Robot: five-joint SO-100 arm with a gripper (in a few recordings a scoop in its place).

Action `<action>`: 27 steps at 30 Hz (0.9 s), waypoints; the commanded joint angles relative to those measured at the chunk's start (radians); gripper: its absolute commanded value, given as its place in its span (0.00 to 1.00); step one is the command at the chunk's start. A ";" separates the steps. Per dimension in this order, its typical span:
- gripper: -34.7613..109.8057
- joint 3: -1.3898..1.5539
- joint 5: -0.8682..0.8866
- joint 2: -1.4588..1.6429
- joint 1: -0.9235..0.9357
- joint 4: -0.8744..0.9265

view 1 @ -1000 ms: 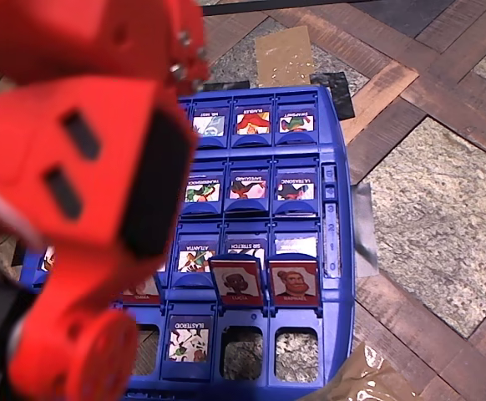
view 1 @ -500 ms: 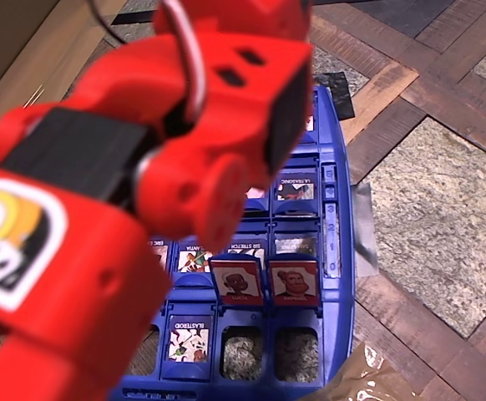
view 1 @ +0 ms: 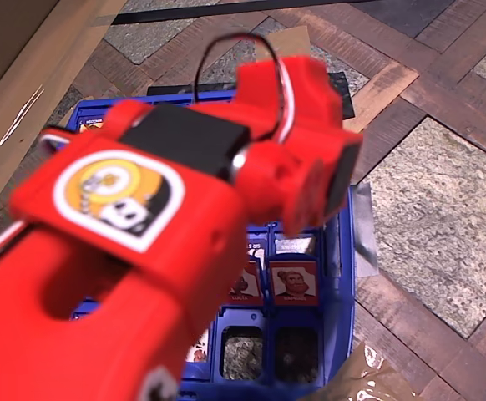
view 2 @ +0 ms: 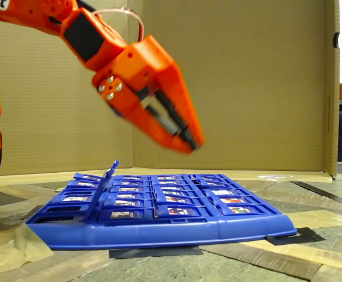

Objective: Flip A5.

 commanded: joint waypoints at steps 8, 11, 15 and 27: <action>0.24 -0.043 -0.072 -0.025 0.028 0.221; 0.24 -0.043 -0.087 -0.031 0.028 0.278; 0.24 -0.046 -0.132 -0.034 0.037 0.351; 0.24 -0.135 -0.227 -0.048 0.074 0.557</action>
